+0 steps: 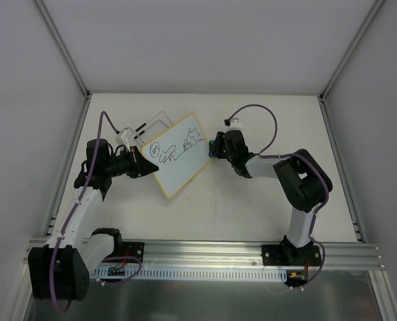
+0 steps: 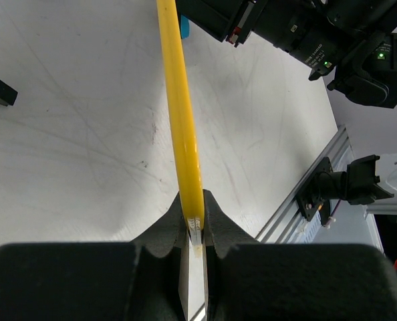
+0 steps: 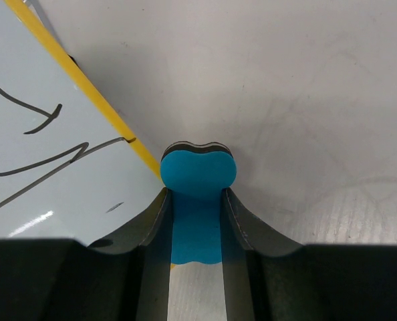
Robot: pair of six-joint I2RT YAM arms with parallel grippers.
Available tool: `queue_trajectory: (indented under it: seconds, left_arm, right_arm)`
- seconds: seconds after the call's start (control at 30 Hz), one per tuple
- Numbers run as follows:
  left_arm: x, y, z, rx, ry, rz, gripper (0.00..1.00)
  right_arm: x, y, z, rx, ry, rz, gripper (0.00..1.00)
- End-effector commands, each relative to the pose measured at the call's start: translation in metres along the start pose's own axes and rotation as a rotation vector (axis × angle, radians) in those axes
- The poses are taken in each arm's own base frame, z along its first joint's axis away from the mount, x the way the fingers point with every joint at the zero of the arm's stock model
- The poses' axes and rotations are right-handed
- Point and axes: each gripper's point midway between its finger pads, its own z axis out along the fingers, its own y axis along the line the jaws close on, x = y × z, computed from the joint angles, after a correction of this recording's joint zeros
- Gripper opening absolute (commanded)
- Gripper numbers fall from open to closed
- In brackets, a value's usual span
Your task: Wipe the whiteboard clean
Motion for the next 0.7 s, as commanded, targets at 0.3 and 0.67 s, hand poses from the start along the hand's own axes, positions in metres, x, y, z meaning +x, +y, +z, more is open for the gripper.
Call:
queue_trajectory:
  seconds: [0.3, 0.67]
  left_arm:
    - [-0.002, -0.040, -0.005, 0.179, 0.030, 0.051, 0.00]
    - [-0.002, -0.041, -0.005, 0.183, 0.032, 0.052, 0.00]
  right_arm:
    - [-0.014, 0.065, -0.014, -0.202, -0.030, -0.100, 0.00]
    - [-0.014, 0.113, -0.032, -0.370, -0.010, -0.277, 0.00]
